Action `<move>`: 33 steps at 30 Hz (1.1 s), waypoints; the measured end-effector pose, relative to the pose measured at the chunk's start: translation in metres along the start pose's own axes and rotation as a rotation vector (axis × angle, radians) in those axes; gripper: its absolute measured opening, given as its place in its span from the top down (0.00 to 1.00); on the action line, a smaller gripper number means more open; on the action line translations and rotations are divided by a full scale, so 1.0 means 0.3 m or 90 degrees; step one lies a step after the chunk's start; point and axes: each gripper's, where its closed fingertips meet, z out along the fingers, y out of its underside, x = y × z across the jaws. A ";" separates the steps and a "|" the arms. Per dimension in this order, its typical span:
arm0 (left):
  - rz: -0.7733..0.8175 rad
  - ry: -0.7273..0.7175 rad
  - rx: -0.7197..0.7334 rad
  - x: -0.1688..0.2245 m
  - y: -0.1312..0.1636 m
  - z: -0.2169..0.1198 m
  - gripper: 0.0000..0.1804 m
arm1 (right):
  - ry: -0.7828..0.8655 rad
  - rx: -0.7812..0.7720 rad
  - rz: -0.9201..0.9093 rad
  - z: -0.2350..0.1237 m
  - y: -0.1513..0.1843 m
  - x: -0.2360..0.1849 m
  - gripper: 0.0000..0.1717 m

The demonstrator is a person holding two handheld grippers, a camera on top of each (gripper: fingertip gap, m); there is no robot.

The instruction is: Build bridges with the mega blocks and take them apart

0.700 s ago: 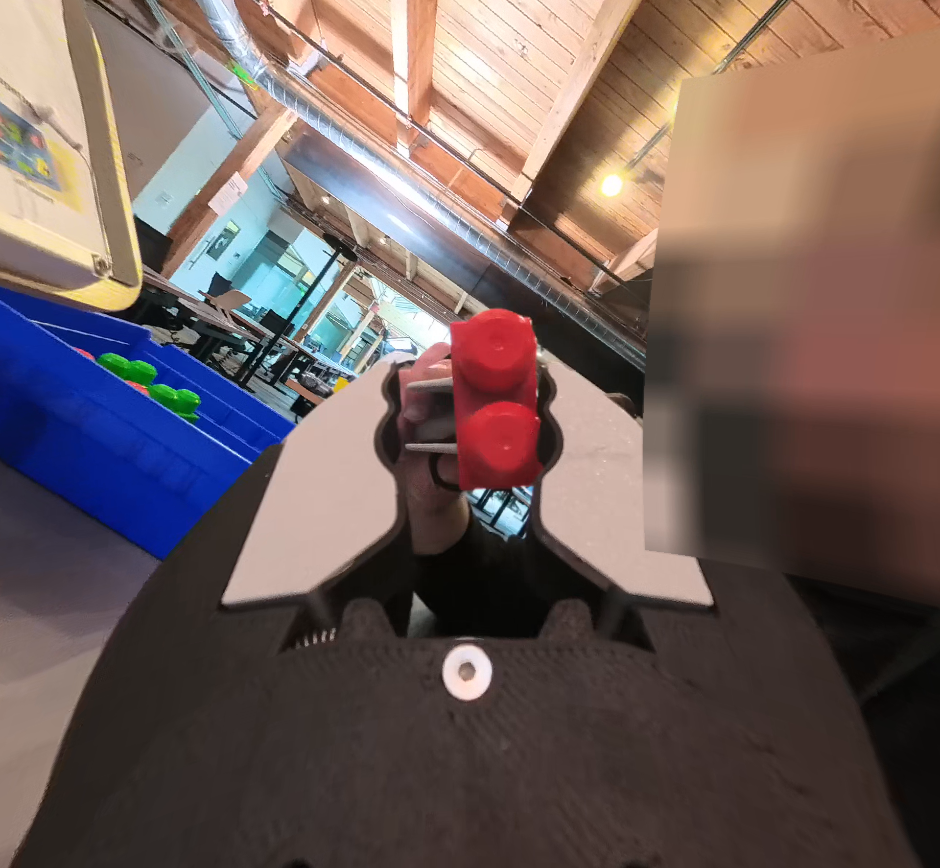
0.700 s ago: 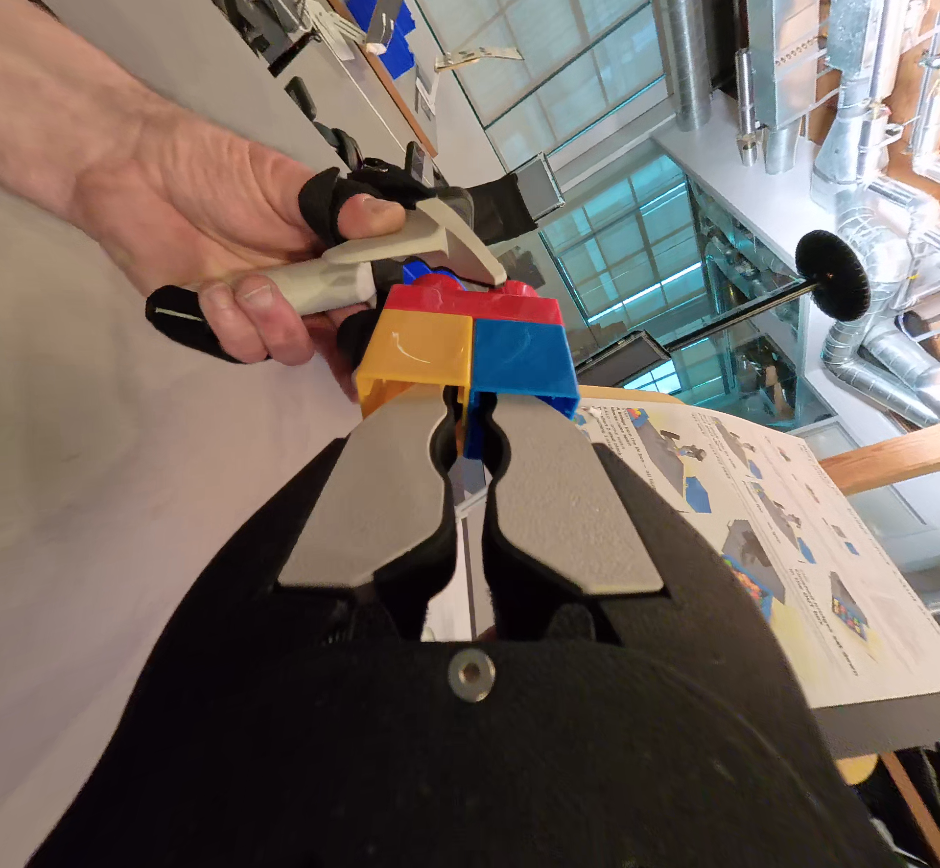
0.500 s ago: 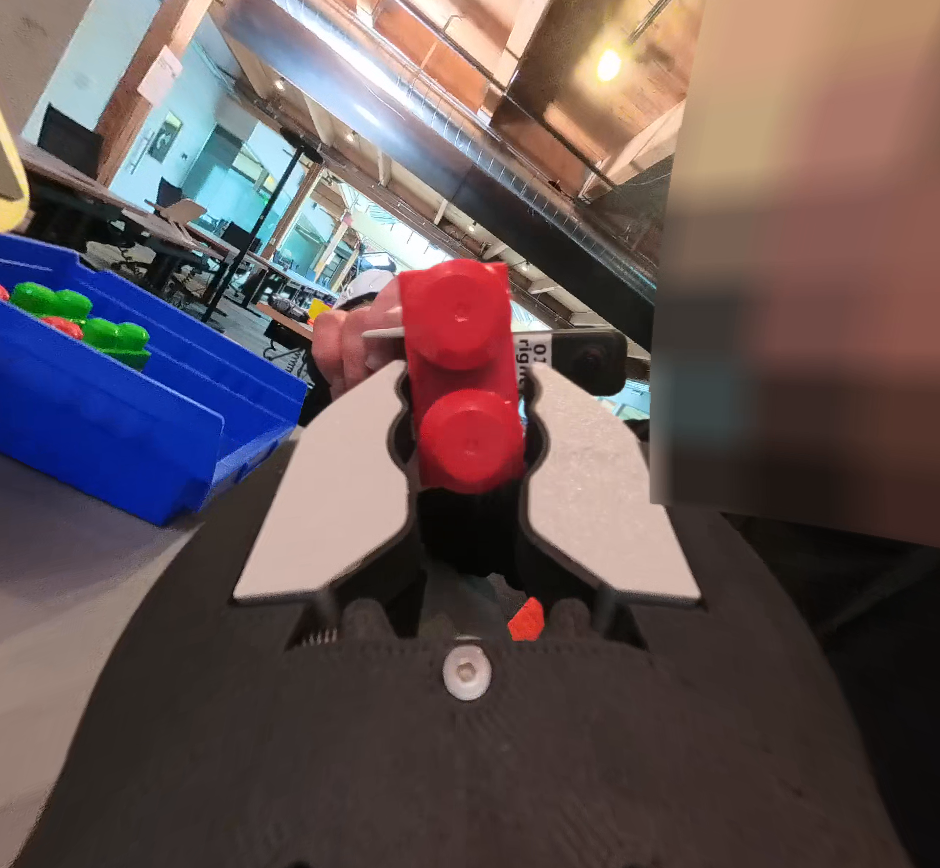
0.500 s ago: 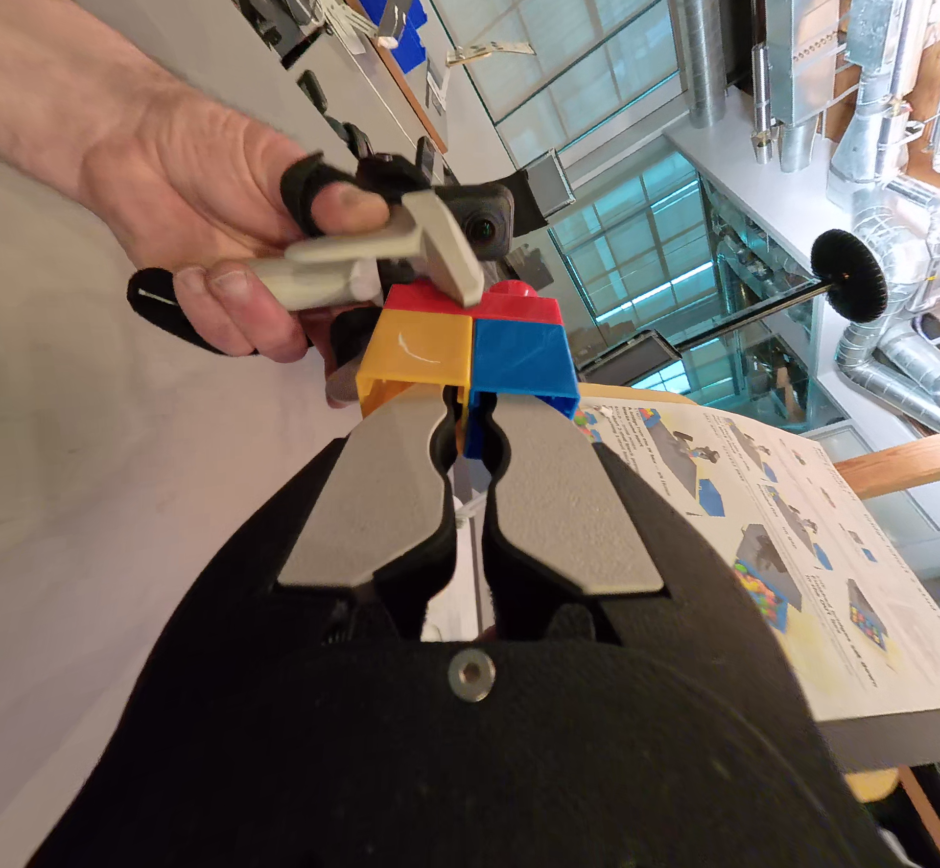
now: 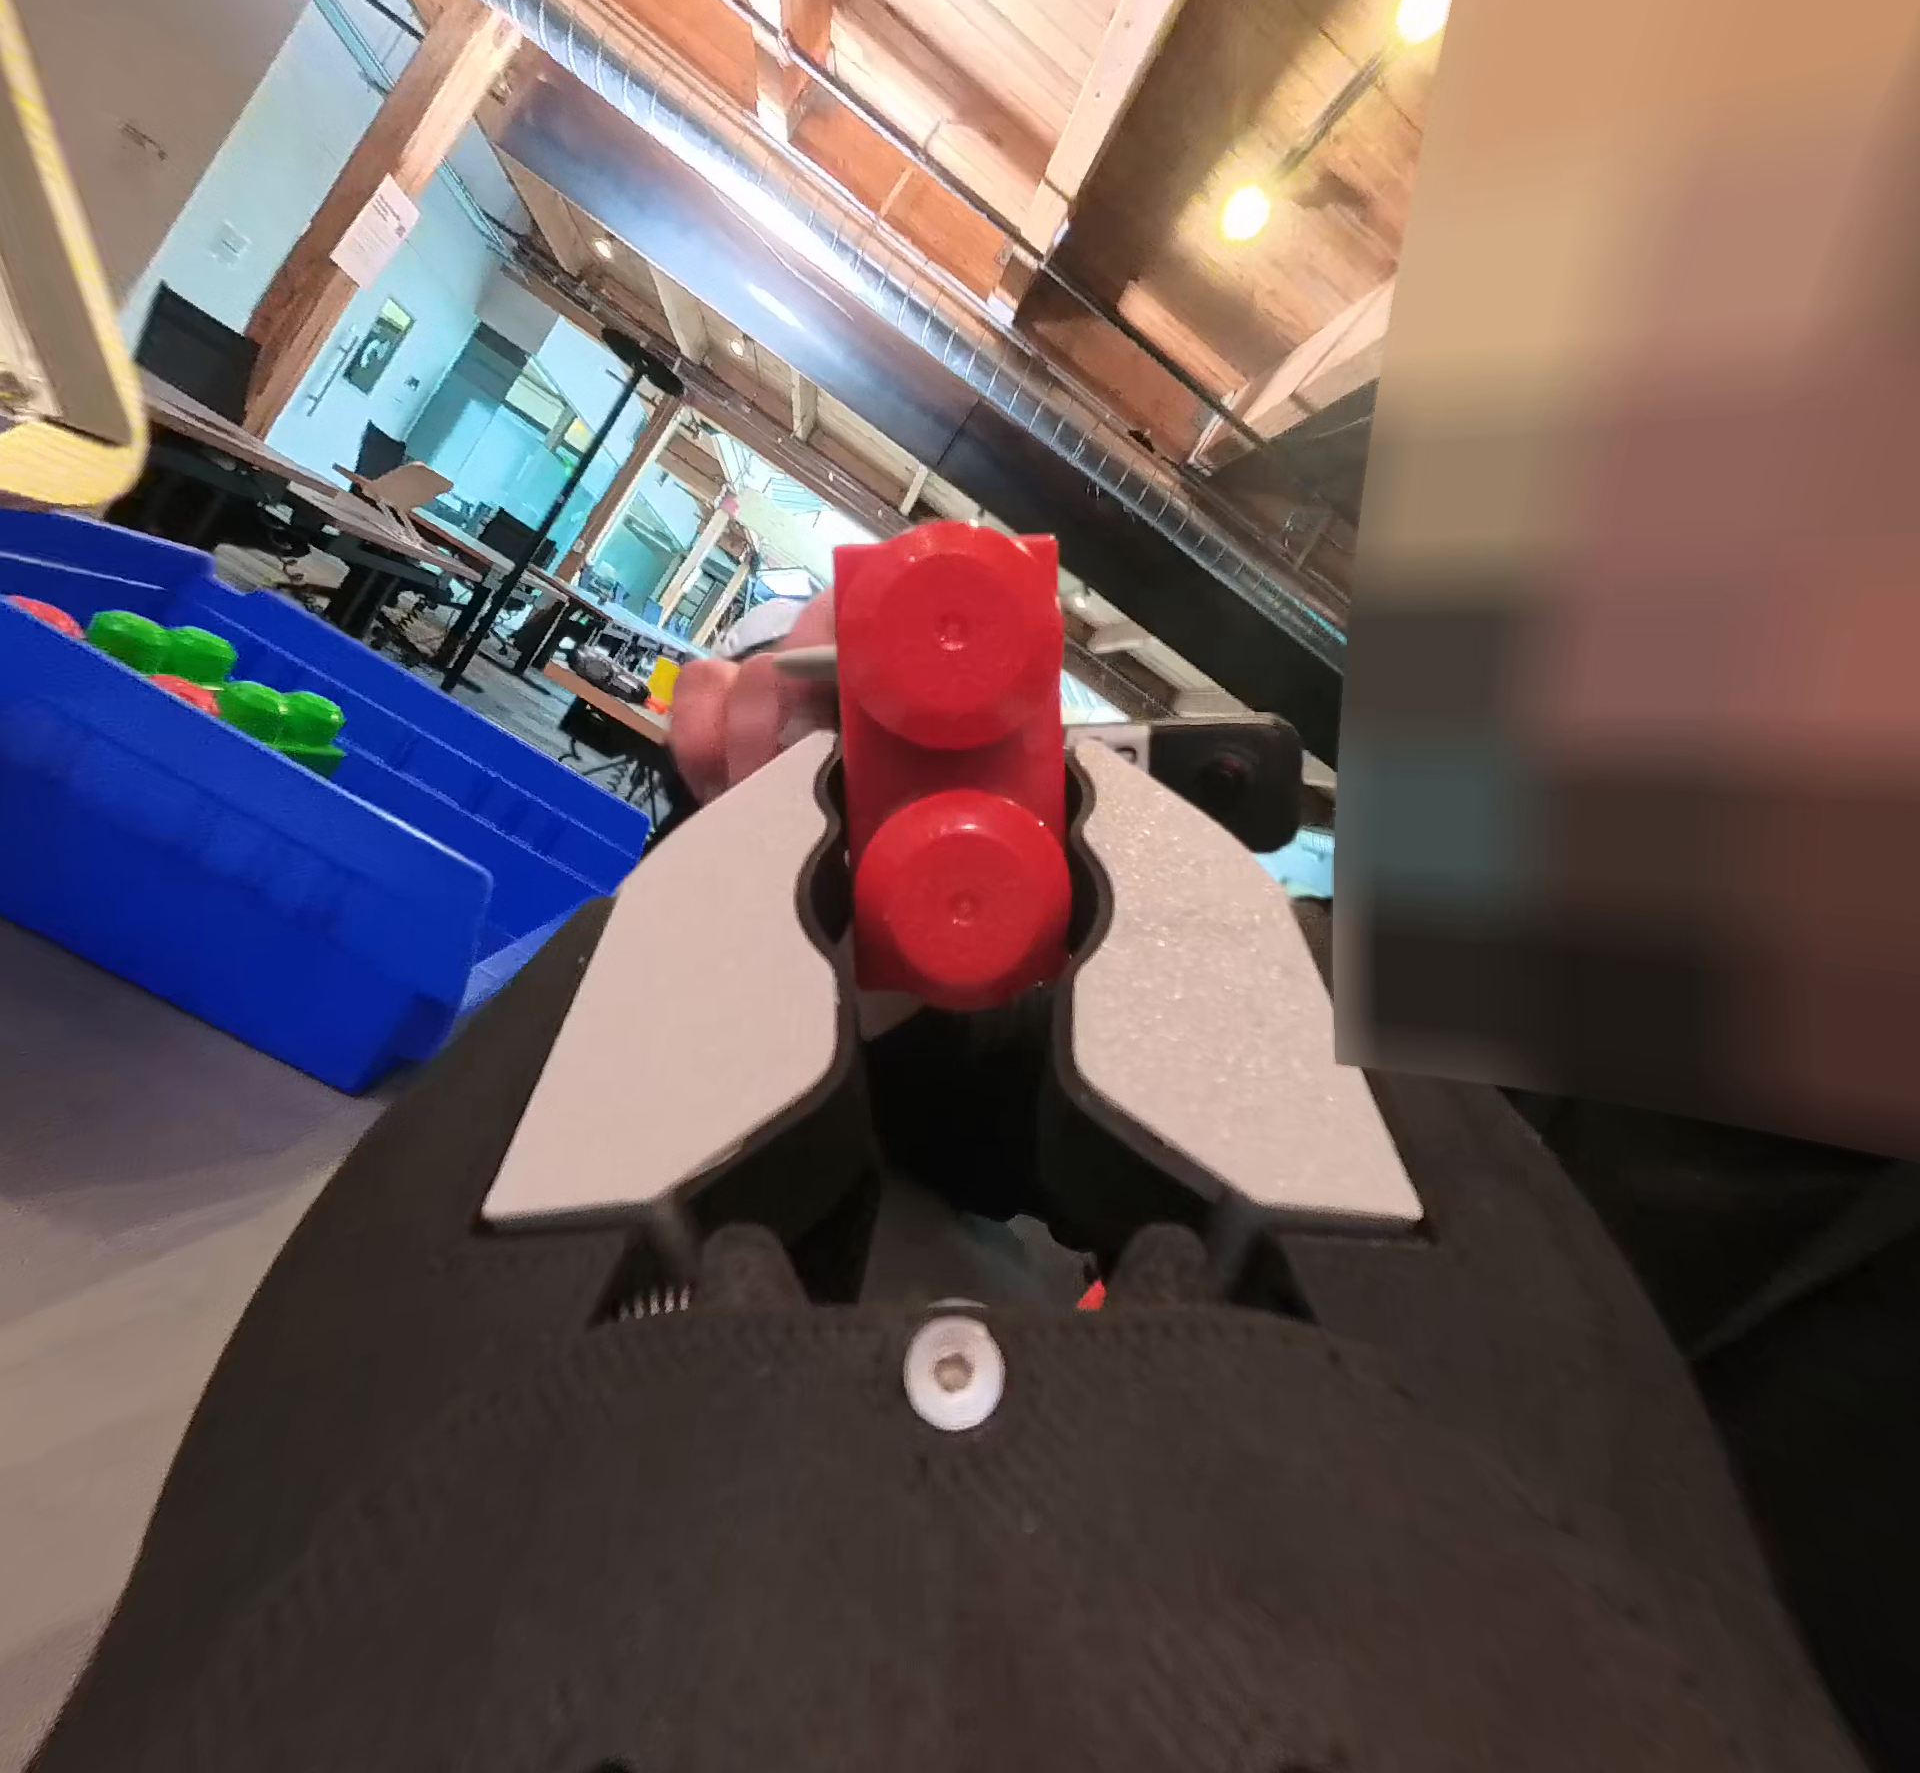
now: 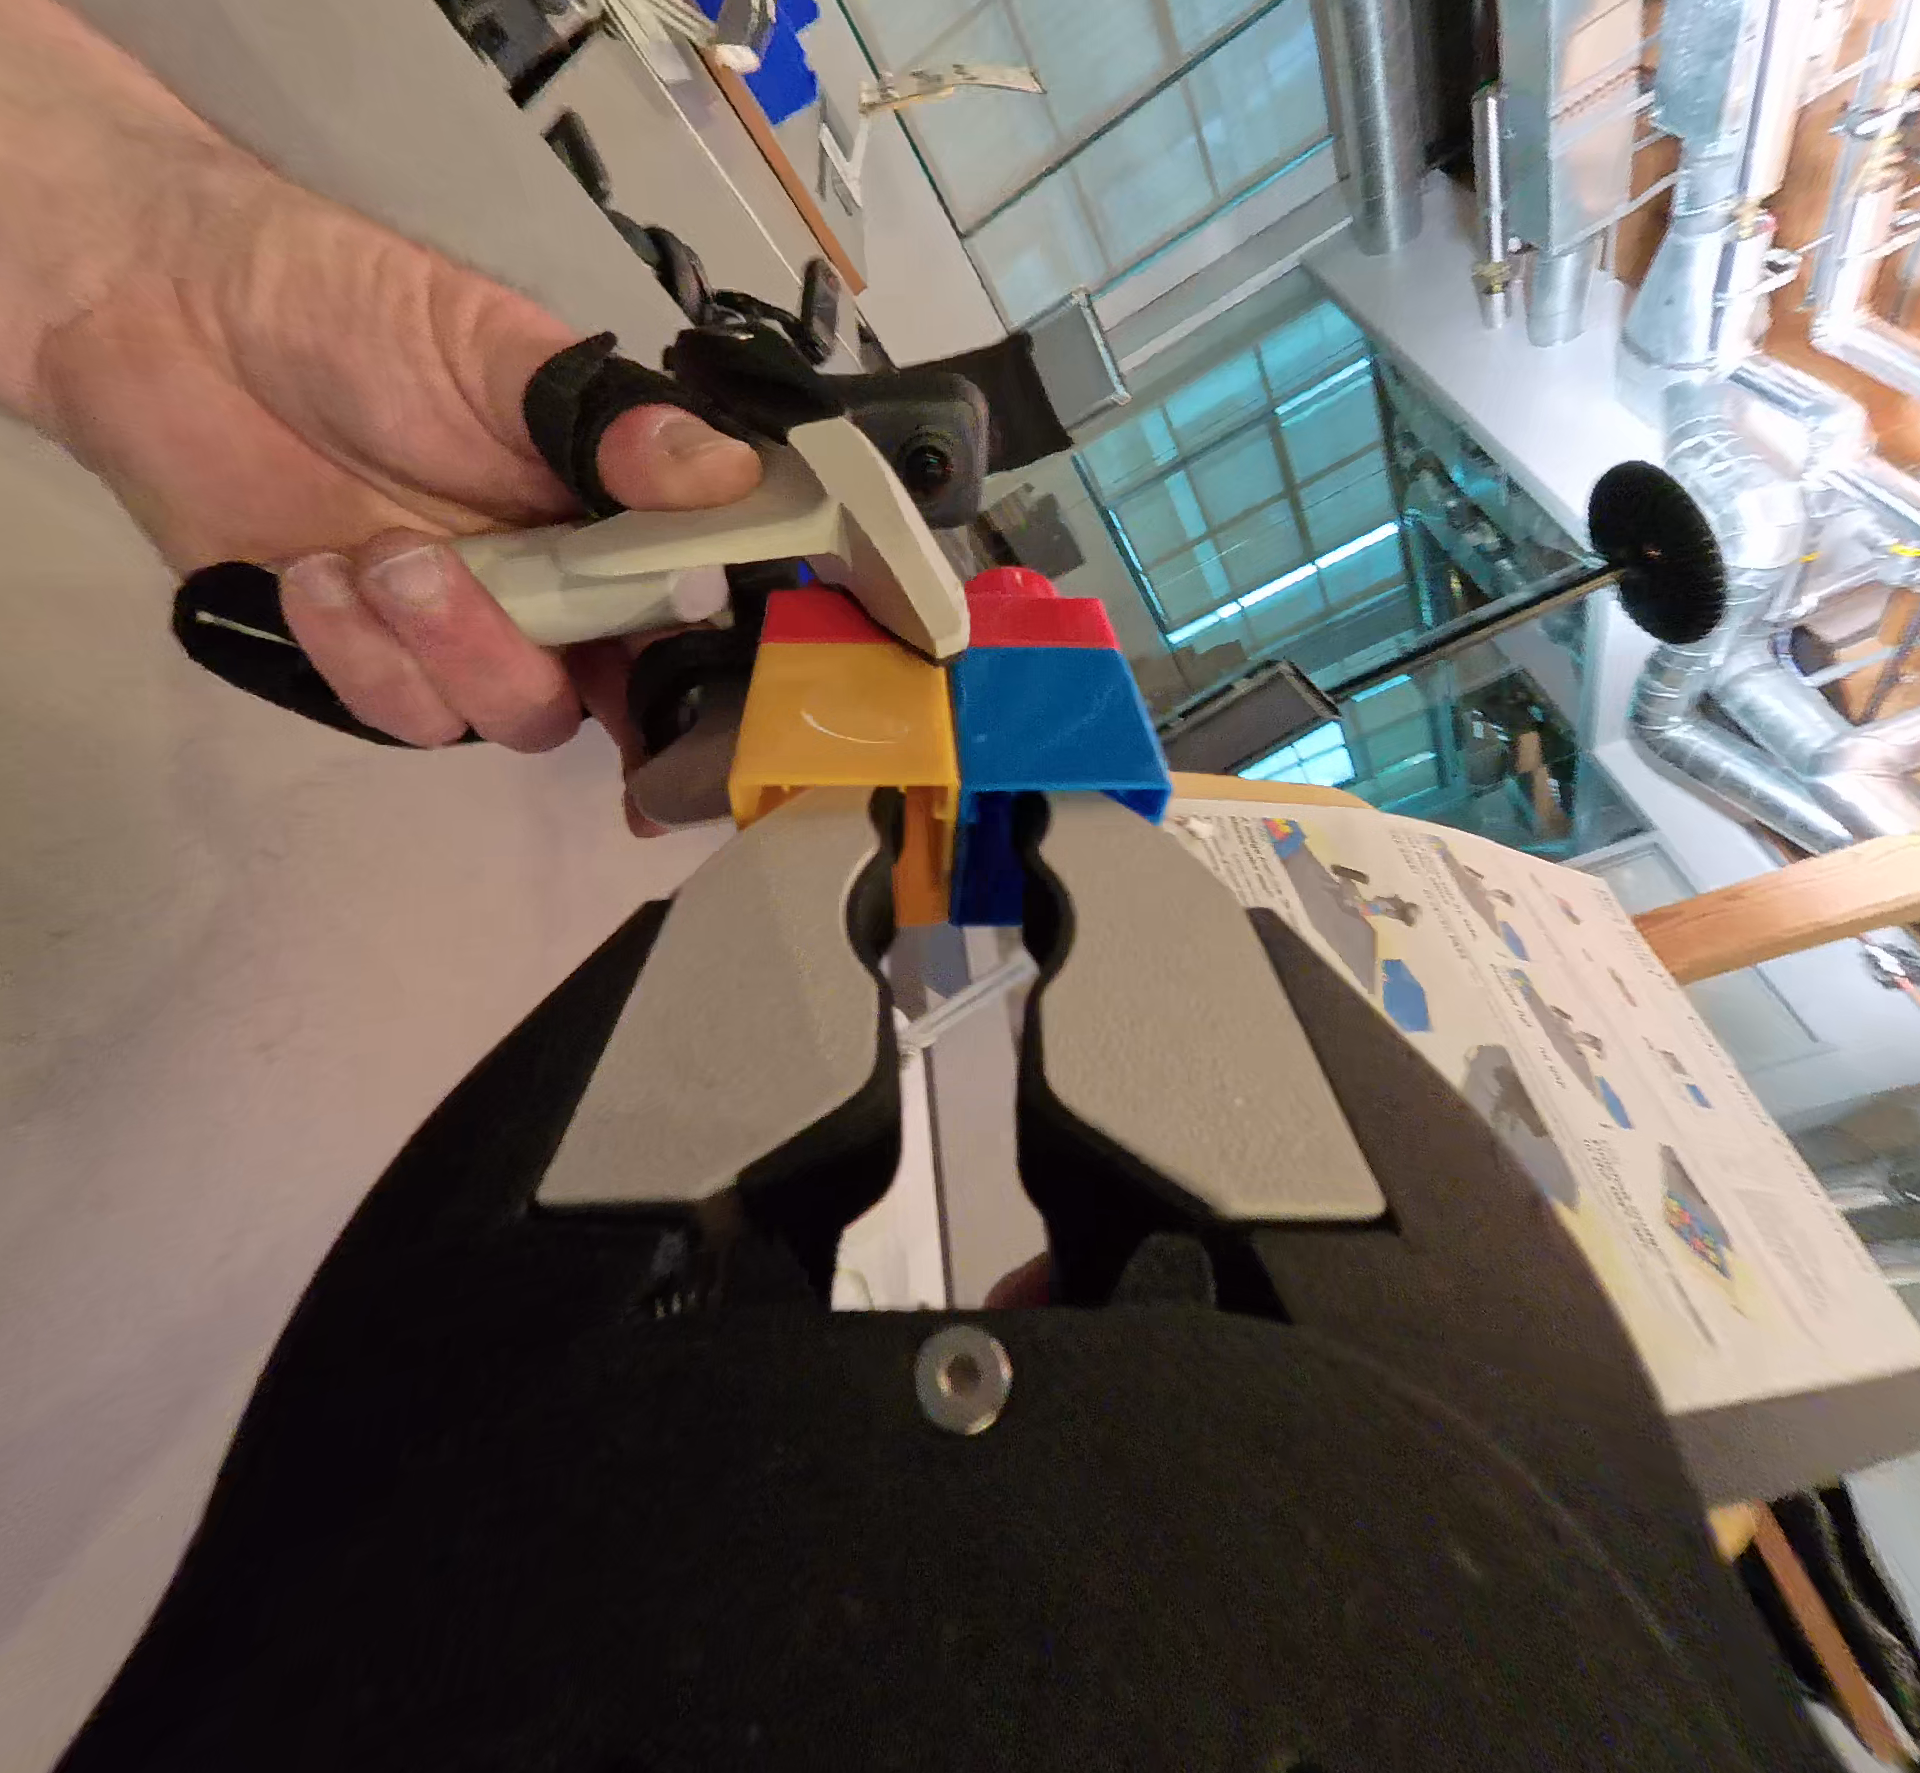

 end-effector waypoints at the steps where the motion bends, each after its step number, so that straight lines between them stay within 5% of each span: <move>1: -0.002 -0.009 0.017 -0.012 -0.016 -0.016 0.79 | 0.010 -0.013 -0.011 0.000 0.006 0.009 0.86; 6: 0.081 -0.056 0.055 -0.019 -0.085 -0.068 0.80 | -0.016 -0.009 0.037 -0.028 0.016 0.034 0.85; 14: 0.242 -0.097 0.030 0.008 -0.084 -0.054 0.80 | -0.220 0.137 0.578 0.014 -0.009 0.007 0.70; 19: 0.288 -0.095 0.020 0.024 -0.066 -0.033 0.80 | -0.236 0.165 0.651 0.023 -0.016 -0.002 0.78; 33: 0.286 -0.095 0.026 0.023 -0.055 -0.030 0.80 | -0.253 0.174 0.677 0.019 -0.015 -0.010 0.80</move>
